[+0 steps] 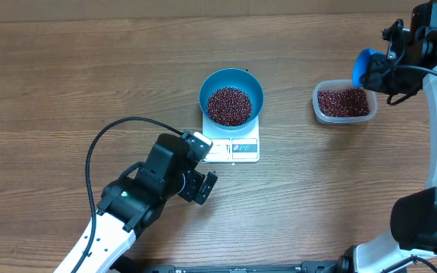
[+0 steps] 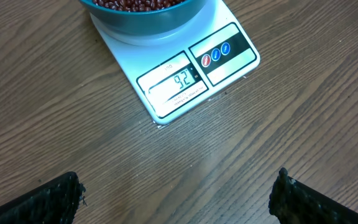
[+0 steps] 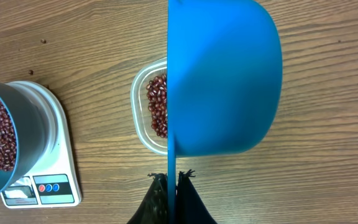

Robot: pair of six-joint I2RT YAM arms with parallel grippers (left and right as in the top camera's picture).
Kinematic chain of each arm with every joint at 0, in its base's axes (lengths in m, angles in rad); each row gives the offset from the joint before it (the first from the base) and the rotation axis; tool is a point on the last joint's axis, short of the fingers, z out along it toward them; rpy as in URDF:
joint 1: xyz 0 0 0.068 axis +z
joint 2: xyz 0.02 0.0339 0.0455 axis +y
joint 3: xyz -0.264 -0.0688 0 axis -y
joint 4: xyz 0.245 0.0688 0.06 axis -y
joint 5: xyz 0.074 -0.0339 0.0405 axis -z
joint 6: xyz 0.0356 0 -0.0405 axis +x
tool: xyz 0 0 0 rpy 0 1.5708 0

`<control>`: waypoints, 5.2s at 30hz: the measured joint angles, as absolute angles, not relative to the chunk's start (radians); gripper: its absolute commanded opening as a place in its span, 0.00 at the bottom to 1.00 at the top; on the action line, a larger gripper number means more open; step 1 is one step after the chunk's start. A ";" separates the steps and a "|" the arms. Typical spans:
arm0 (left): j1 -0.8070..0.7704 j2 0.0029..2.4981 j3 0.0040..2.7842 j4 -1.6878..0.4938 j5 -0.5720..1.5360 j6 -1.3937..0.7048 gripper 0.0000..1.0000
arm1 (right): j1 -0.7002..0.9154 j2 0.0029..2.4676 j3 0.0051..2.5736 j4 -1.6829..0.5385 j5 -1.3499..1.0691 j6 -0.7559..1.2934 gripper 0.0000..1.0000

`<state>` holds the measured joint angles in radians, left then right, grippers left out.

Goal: Scoop item into bowl and weigh 150g on scale
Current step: 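Lift the empty scoop back up to the right above the tub, then dip the blue scoop into the bean tub with the right gripper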

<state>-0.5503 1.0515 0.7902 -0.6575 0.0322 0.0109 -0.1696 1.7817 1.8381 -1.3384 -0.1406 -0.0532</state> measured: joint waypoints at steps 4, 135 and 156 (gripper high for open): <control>-0.550 1.052 0.790 -0.657 0.032 0.011 1.00 | -0.170 1.782 1.829 -1.327 -0.141 -0.076 0.04; -0.550 1.052 0.790 -0.657 0.032 0.011 1.00 | -0.096 2.008 1.790 -1.370 0.092 -0.082 0.04; -0.550 1.052 0.790 -0.657 0.032 0.011 1.00 | -0.096 2.008 1.709 -1.347 0.075 -0.078 0.04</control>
<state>-0.5503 1.0515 0.7902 -0.6575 0.0322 0.0109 -0.0963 2.0079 1.7088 -1.3472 0.0753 -0.0776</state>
